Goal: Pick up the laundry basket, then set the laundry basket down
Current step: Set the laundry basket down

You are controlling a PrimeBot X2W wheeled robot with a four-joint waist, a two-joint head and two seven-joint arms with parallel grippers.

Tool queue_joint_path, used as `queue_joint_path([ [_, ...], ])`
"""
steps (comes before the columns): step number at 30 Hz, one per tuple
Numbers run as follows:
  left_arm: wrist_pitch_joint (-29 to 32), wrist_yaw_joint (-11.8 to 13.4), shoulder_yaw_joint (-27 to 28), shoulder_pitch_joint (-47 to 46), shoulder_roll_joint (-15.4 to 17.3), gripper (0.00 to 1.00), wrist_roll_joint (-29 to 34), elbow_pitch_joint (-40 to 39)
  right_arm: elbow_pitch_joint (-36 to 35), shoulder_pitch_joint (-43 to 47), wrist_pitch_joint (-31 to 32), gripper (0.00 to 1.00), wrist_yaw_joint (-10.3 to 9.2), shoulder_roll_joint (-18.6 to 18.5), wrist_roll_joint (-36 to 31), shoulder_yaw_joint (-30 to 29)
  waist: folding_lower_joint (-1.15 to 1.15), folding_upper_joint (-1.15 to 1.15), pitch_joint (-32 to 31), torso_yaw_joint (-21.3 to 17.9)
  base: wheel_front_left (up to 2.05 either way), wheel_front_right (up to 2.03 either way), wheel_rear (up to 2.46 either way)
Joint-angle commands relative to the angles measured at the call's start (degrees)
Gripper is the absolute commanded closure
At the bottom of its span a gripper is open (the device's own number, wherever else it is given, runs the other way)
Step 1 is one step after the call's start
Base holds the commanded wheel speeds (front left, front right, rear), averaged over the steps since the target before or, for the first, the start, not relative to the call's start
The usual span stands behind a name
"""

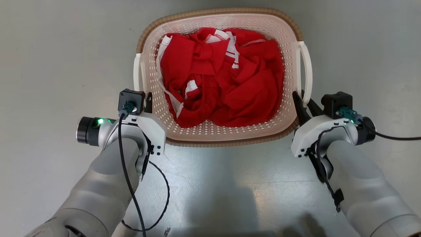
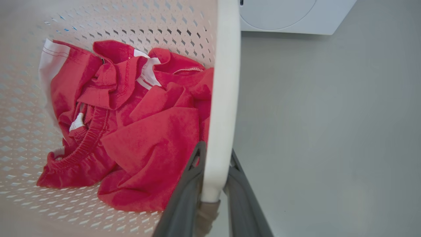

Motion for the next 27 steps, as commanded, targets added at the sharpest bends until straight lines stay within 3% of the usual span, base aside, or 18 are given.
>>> queue_joint_path([
  [1, -0.67, 1.13, 0.85, -0.64, 2.68, 1.00, 0.89, 0.08, -0.90, 3.31, -0.94, 1.00, 0.18, -0.11, -1.04, 0.64, 0.00, 0.00, 0.41, 0.24, 0.00, 0.00, 0.00],
  [27, -0.69, 2.29, 7.52, -1.39, 3.68, 1.00, 6.81, -2.32, -3.57, 3.53, -0.94, 1.00, 0.18, -0.11, -5.53, -3.38, 0.00, 0.00, 4.24, 1.01, 0.00, 0.00, 0.00],
])
